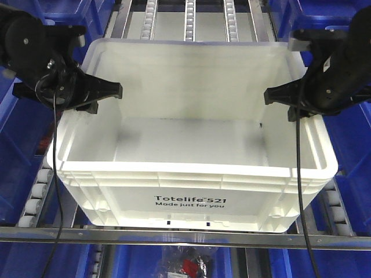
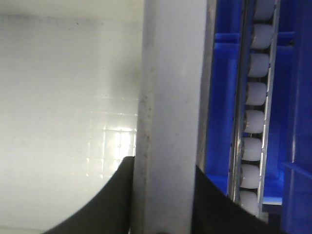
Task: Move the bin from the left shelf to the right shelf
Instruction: 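Pull the gripped tote off the roller shelf toward the robot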
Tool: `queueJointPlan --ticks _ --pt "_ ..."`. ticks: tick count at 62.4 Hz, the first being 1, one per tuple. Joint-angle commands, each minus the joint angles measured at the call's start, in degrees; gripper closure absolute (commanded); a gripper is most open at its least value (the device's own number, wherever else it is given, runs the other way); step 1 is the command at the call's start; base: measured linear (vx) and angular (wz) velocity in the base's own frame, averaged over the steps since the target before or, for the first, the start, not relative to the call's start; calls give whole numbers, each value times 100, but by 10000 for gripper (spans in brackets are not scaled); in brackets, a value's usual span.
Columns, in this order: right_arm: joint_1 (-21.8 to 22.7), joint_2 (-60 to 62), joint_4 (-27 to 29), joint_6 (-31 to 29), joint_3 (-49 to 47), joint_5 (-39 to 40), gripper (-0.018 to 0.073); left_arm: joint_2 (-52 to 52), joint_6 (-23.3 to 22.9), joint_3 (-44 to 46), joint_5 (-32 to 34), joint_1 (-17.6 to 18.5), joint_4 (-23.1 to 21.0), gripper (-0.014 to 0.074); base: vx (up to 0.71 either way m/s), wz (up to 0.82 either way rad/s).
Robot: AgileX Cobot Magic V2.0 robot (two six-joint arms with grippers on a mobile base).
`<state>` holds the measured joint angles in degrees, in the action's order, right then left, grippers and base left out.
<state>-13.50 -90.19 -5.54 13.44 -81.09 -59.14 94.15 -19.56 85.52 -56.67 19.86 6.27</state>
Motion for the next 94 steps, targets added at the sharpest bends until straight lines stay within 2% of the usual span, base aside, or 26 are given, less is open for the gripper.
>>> queueJointPlan --ticks 1,18,32,52,61,82,94 --pt "44 501 -346 -63 -207 492 568 -311 198 326 310 -15 180 576 0 0" --pt "44 796 -350 -63 -188 537 568 -596 233 311 404 -15 192 576 0 0" --pt "44 1503 -334 -46 510 1010 568 -1289 234 -208 690 -15 97 576 0 0" --pt "44 2162 41 -198 937 457 566 -2328 229 -1106 733 -15 -83 576 0 0" --pt "42 2312 169 -193 1149 393 564 -2695 229 -1466 771 114 -113 576 0 0" --pt "42 2325 237 -192 1167 290 561 -2750 229 -1524 724 161 -107 576 0 0" --pt "42 2325 -38 -20 1167 219 561 -2750 229 -1524 689 161 -28 576 0 0"
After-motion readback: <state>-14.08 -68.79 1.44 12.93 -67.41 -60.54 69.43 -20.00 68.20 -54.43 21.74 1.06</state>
